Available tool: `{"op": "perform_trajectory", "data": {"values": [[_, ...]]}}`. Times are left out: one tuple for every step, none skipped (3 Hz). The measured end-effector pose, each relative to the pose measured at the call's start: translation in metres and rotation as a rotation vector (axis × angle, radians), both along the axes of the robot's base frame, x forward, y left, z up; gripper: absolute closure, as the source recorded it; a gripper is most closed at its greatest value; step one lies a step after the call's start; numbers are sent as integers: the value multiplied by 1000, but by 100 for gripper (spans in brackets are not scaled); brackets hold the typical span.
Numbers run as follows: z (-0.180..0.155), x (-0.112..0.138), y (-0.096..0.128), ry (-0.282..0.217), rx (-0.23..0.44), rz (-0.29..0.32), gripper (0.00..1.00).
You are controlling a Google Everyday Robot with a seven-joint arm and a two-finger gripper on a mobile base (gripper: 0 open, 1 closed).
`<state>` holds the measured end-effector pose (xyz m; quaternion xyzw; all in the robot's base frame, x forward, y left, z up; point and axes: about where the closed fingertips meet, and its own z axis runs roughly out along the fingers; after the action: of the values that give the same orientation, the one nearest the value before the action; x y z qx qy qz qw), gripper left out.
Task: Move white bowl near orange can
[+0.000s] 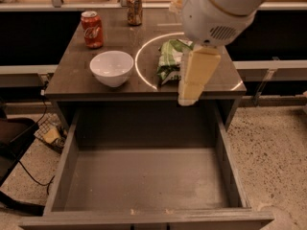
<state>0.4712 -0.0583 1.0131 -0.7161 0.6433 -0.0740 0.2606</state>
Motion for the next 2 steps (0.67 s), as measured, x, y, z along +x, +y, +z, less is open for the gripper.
{"op": "perform_trajectory", "data": {"values": [[8,7,27,-84,-101,3,0],[20,1,29,-107,-98,6,0]]}}
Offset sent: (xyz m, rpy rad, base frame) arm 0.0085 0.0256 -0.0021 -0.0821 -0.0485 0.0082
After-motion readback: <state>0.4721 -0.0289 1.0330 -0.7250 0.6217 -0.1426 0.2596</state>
